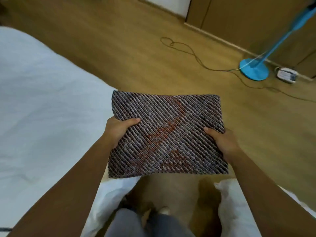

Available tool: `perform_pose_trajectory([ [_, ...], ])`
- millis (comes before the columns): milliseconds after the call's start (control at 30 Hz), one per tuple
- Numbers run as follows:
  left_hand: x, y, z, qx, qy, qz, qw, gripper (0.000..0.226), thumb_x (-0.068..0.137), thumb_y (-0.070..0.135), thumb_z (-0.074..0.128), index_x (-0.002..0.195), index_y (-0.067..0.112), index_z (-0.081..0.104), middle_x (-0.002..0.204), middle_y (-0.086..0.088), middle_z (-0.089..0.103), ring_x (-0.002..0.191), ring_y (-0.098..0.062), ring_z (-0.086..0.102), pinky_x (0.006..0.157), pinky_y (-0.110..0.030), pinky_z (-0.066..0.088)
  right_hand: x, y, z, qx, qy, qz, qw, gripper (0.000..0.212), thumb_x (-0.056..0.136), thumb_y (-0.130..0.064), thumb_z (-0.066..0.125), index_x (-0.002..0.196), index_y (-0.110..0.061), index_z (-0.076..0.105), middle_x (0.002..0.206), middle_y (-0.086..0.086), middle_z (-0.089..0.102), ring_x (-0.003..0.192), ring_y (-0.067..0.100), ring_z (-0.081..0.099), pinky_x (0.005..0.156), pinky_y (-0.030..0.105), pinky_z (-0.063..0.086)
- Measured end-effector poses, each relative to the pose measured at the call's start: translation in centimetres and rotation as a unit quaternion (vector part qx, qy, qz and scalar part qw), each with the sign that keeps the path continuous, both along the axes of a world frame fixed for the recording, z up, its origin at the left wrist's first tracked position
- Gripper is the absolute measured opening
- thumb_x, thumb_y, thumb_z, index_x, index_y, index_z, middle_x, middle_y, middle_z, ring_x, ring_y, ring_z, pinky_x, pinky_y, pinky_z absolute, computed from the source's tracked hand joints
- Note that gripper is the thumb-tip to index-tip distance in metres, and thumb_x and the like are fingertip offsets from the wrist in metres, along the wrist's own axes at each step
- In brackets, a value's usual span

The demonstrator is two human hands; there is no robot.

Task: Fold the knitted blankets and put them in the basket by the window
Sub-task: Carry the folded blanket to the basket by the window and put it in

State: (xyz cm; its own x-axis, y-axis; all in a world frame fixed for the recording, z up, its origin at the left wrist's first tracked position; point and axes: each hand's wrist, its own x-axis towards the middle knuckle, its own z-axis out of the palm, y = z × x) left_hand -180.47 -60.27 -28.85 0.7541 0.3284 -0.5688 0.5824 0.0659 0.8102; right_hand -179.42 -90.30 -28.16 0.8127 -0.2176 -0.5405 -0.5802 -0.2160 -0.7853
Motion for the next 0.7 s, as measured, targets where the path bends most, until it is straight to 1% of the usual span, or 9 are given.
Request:
perform_pose_trajectory([
  [67,2.8,-5.1,1.1,0.003,-0.010,-0.051,0.999,0.063,0.067,0.023,0.084,0.124,0.009,0.059,0.122,-0.008,0.064,0.106,-0.026,0.063,0.100,-0.043,0.048,-0.3,-5.0,0.9,0.001,-0.014,-0.052,0.999,0.049,0.078,-0.028,0.074,0.121,-0.008,0.059,0.109,0.008,0.065,0.095,0.029,0.063,0.093,0.042,0.050],
  [133,5.8,-10.6,2.0,-0.005,-0.013,-0.111,0.994,0.059,0.068,0.023,0.083,0.121,0.010,0.061,0.119,-0.008,0.066,0.103,-0.026,0.065,0.098,-0.043,0.049,-0.6,-10.0,1.8,-0.002,-0.026,-0.111,0.994,0.047,0.079,-0.027,0.073,0.119,-0.007,0.059,0.105,0.007,0.064,0.092,0.028,0.063,0.090,0.040,0.050],
  [200,8.8,-15.5,2.6,-0.009,-0.011,-0.167,0.986,0.053,0.069,0.025,0.083,0.116,0.012,0.063,0.116,-0.007,0.067,0.101,-0.027,0.065,0.096,-0.043,0.050,-0.7,-14.4,2.2,-0.002,-0.030,-0.161,0.987,0.049,0.077,-0.031,0.074,0.118,-0.008,0.060,0.105,0.007,0.066,0.093,0.029,0.064,0.092,0.042,0.050],
  [267,11.9,-20.9,3.2,-0.008,-0.019,-0.218,0.976,0.046,0.071,0.026,0.081,0.112,0.016,0.063,0.111,-0.005,0.068,0.097,-0.026,0.065,0.093,-0.040,0.050,-0.6,-18.9,2.4,-0.007,-0.029,-0.219,0.975,0.051,0.074,-0.035,0.075,0.116,-0.009,0.061,0.107,0.010,0.068,0.094,0.031,0.065,0.093,0.047,0.051],
  [367,16.2,-28.7,3.6,-0.013,-0.033,-0.288,0.957,0.045,0.075,0.026,0.079,0.115,0.014,0.063,0.106,-0.004,0.067,0.093,-0.025,0.065,0.088,-0.035,0.050,-0.1,-24.9,2.5,-0.017,-0.038,-0.294,0.955,0.045,0.075,-0.035,0.074,0.111,-0.011,0.063,0.104,0.010,0.068,0.092,0.030,0.066,0.092,0.045,0.051],
  [433,19.4,-34.4,3.8,-0.015,-0.038,-0.332,0.942,0.045,0.075,0.027,0.078,0.115,0.014,0.063,0.106,-0.004,0.067,0.091,-0.024,0.064,0.088,-0.034,0.049,0.5,-28.7,2.9,-0.017,-0.043,-0.343,0.938,0.046,0.075,-0.035,0.074,0.114,-0.011,0.062,0.104,0.010,0.068,0.093,0.030,0.065,0.093,0.045,0.051],
  [533,23.6,-42.5,4.5,-0.002,-0.038,-0.394,0.918,0.054,0.072,0.031,0.080,0.119,0.012,0.062,0.112,-0.006,0.067,0.095,-0.025,0.065,0.092,-0.037,0.050,0.9,-33.5,3.5,-0.014,-0.047,-0.416,0.908,0.048,0.078,-0.032,0.071,0.118,-0.009,0.060,0.108,0.012,0.066,0.095,0.031,0.064,0.092,0.043,0.051],
  [600,25.9,-48.1,5.3,0.000,-0.040,-0.443,0.895,0.057,0.071,0.031,0.080,0.121,0.011,0.061,0.113,-0.004,0.067,0.094,-0.024,0.064,0.089,-0.034,0.050,0.7,-36.3,3.9,-0.011,-0.048,-0.464,0.884,0.049,0.077,-0.034,0.072,0.117,-0.009,0.060,0.108,0.011,0.067,0.095,0.030,0.064,0.093,0.044,0.051],
  [700,28.2,-55.8,6.1,-0.005,-0.055,-0.511,0.858,0.055,0.073,0.028,0.079,0.121,0.010,0.060,0.109,-0.004,0.065,0.090,-0.021,0.061,0.084,-0.030,0.047,0.2,-39.9,4.1,-0.009,-0.053,-0.535,0.843,0.053,0.077,-0.035,0.072,0.122,-0.009,0.058,0.111,0.011,0.066,0.097,0.030,0.064,0.095,0.045,0.050],
])
